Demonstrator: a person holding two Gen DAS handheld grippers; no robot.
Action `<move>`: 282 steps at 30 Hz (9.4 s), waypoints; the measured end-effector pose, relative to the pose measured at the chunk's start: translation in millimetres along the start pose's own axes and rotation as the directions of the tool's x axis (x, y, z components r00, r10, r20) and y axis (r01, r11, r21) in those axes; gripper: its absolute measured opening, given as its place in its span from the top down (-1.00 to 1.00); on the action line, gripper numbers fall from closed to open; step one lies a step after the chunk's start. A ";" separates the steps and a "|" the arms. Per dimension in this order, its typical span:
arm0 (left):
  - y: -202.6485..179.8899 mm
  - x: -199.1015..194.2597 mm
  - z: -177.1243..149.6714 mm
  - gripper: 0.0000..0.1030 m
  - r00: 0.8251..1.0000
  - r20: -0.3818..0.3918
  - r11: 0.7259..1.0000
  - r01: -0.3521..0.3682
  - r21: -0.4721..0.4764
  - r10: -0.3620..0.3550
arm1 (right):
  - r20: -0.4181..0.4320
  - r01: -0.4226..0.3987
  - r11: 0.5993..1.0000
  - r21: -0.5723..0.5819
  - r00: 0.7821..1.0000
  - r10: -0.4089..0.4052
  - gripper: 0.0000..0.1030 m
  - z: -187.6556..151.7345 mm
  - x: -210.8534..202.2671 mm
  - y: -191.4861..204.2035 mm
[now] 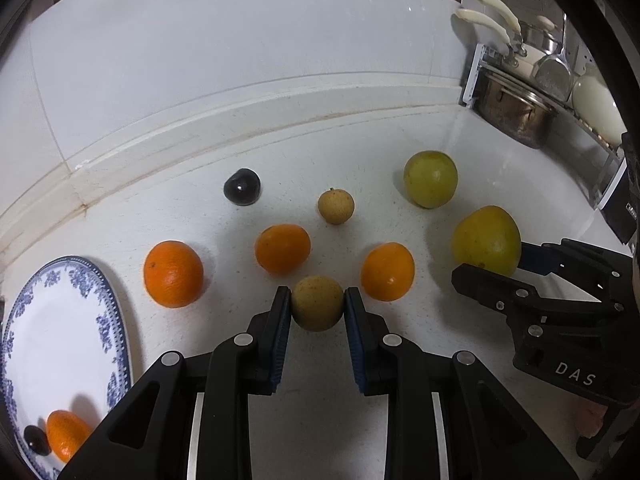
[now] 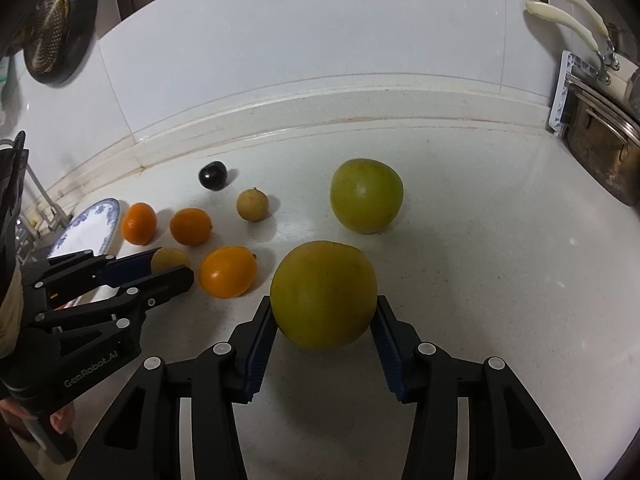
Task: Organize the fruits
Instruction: 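Grasp the small tan fruit with the left tool while the right tool grasps the yellow grapefruit, then carry the tan fruit and grapefruit onto the plate and open both tools, then withdraw both open tools from the plate toward the remaining fruits, then grasp the large orange with the left tool while the right tool grasps a small orange, then carry both oranges onto the blue-patterned plate and open both tools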
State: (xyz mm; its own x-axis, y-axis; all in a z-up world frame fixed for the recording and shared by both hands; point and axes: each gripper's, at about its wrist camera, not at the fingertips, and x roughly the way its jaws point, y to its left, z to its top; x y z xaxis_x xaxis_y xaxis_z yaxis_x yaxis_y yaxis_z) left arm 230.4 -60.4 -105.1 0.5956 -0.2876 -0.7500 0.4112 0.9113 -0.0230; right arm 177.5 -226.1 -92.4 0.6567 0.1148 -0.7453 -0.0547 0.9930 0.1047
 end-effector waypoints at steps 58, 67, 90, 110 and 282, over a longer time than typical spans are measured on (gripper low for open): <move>153.7 -195.6 -101.3 0.48 0.940 0.171 0.936 -0.250 -0.246 0.295 | 0.054 -0.280 0.924 -0.260 0.951 0.303 0.06 6.4 -55.2 228.7; 179.8 -178.3 -94.6 0.48 0.949 0.134 0.941 -0.249 -0.229 0.284 | 0.014 -0.276 0.925 -0.263 0.957 0.290 0.06 17.7 -26.4 247.1; 230.8 -82.2 -71.6 0.48 0.979 -0.087 0.960 -0.200 -0.196 0.186 | -0.193 -0.268 0.930 -0.253 0.956 0.223 0.06 49.5 76.4 263.5; 231.3 -88.1 -69.7 0.25 0.980 -0.073 0.961 -0.197 -0.196 0.185 | -0.155 -0.276 0.922 -0.271 0.958 0.241 0.05 52.6 65.0 264.0; 174.9 -197.0 -84.5 0.22 0.952 0.138 0.944 -0.237 -0.231 0.273 | 0.042 -0.297 0.930 -0.216 0.949 0.313 0.27 30.3 -58.5 232.5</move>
State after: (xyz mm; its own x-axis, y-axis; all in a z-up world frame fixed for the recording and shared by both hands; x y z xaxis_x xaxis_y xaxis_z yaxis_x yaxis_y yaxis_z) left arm 126.7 180.6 -17.2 0.7746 -0.0661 -0.6290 0.0876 0.9961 0.0033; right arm 149.2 -2.8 -4.5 0.6374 0.4184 -0.6470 -0.4083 0.8956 0.1769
